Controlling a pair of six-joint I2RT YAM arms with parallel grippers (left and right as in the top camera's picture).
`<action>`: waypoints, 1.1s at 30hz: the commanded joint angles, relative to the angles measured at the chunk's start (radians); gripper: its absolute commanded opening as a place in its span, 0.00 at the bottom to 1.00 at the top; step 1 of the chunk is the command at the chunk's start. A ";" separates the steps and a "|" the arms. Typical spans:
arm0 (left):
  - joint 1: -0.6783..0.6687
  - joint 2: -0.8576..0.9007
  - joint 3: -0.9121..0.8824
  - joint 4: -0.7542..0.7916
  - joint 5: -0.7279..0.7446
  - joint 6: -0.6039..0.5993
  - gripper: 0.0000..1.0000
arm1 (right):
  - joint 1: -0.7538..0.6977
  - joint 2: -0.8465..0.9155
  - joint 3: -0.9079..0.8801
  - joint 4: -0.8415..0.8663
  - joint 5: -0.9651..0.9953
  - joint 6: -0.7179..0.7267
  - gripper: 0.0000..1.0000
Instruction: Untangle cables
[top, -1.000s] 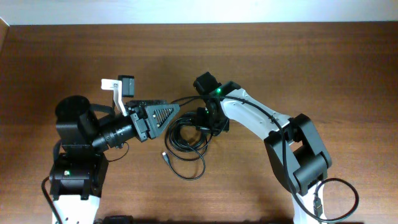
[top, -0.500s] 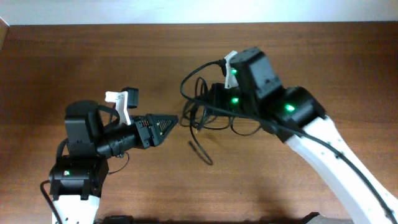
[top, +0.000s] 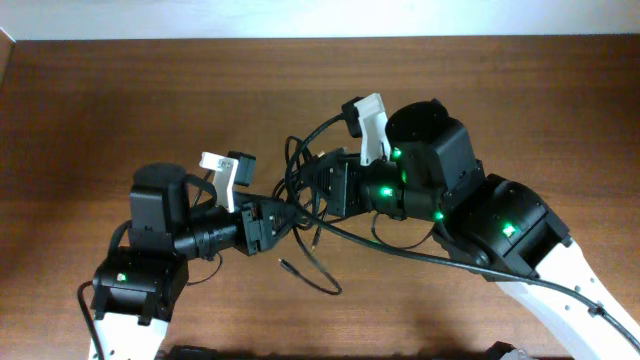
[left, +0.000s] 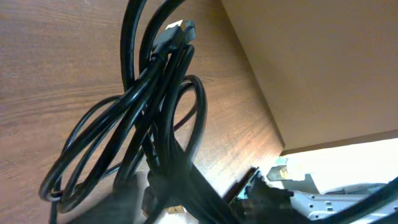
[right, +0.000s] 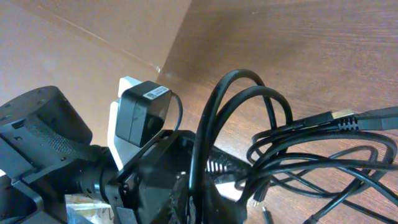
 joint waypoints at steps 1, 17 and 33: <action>-0.003 -0.003 0.002 -0.002 -0.011 0.005 0.05 | 0.010 -0.008 0.018 0.019 0.009 -0.006 0.04; -0.003 0.112 0.002 -0.051 -0.011 0.040 0.58 | 0.009 -0.008 0.018 0.193 0.002 0.050 0.05; -0.003 0.134 0.002 -0.050 0.152 0.222 0.62 | -0.090 -0.008 0.018 0.055 0.238 0.067 0.04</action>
